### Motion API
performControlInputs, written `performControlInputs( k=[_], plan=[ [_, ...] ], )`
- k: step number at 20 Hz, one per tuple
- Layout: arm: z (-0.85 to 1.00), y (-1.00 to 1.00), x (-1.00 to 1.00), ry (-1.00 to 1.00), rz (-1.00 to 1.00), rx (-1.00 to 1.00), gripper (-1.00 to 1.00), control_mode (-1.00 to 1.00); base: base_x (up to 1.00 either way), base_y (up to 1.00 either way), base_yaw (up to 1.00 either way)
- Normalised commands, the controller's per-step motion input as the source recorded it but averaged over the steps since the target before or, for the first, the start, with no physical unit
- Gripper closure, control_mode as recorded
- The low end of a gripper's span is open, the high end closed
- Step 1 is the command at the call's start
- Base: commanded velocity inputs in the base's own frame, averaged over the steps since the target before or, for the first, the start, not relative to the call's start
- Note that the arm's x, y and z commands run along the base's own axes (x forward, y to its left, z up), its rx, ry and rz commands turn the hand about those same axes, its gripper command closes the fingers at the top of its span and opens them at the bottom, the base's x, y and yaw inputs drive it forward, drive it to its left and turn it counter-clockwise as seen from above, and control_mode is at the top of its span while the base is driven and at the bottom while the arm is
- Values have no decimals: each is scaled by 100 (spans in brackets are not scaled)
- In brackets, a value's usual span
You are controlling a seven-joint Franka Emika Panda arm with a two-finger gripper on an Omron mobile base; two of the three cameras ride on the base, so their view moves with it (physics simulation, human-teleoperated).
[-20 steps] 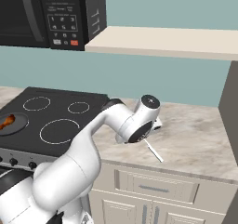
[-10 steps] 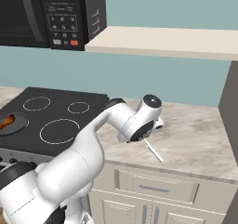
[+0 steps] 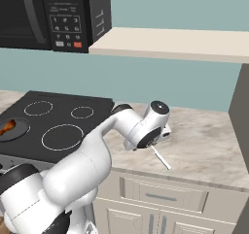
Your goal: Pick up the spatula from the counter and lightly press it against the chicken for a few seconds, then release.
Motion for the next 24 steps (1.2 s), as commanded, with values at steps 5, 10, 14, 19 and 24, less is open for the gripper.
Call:
performControlInputs(
  k=[5,10,14,19,24],
  plan=[
    [-17,0,8,2,0,0,-100,-100,0,0,0],
    [-6,-7,8,1,0,0,-100,-100,0,0,0],
    [-2,-11,8,0,0,0,-100,-100,0,0,0],
    [-3,-6,9,1,0,0,-100,-100,0,0,0],
    [-8,0,8,4,0,0,-100,-100,0,0,0]
  ],
)
